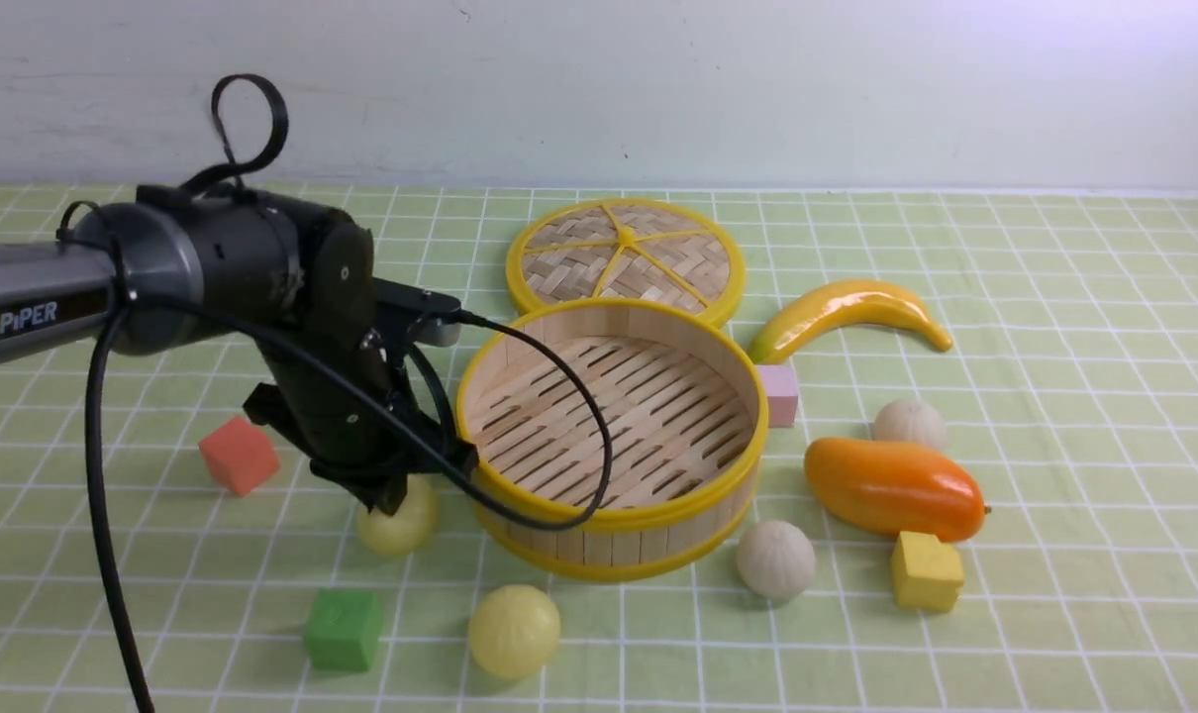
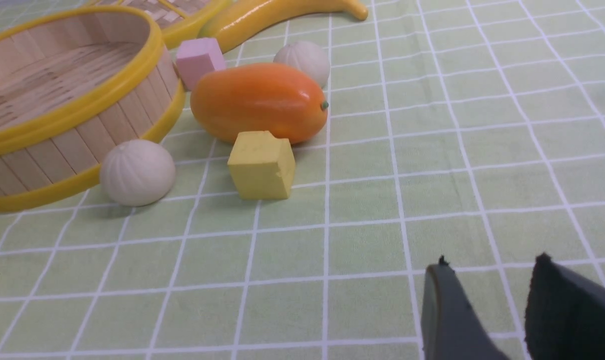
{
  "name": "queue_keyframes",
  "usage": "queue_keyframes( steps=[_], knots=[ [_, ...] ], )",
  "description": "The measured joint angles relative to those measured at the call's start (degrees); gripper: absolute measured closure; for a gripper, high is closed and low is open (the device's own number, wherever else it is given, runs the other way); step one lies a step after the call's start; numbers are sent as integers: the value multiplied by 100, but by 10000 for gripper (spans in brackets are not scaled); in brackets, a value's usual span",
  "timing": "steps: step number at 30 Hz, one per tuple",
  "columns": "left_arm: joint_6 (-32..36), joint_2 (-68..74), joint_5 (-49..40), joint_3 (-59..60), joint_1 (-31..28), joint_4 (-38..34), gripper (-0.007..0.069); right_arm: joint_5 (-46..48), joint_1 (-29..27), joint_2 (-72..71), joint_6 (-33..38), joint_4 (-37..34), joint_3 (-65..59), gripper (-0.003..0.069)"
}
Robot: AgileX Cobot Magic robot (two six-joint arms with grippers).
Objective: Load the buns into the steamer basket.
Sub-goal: Use the left arm to put the steamed stuffed bun into the steamer
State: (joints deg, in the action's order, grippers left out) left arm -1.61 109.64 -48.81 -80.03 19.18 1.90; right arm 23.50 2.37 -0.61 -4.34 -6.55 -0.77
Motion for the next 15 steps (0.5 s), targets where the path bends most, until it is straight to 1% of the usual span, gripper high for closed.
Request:
queue_keyframes(
  steps=[3, 6, 7, 8, 11, 15],
  knots=[
    [-54, -409, -419, -250, 20, -119, 638, 0, 0, 0, 0, 0, 0, 420],
    [47, -702, -428, -543, 125, -290, 638, 0, 0, 0, 0, 0, 0, 420],
    [161, -809, -380, -754, 294, -443, 638, 0, 0, 0, 0, 0, 0, 420],
    [215, -809, -362, -773, 312, -475, 638, 0, 0, 0, 0, 0, 0, 420],
    [331, -583, -92, -1021, 584, -600, 638, 0, 0, 0, 0, 0, 0, 420],
    [336, 43, 126, -1214, 644, -546, 638, 0, 0, 0, 0, 0, 0, 420]
  ],
)
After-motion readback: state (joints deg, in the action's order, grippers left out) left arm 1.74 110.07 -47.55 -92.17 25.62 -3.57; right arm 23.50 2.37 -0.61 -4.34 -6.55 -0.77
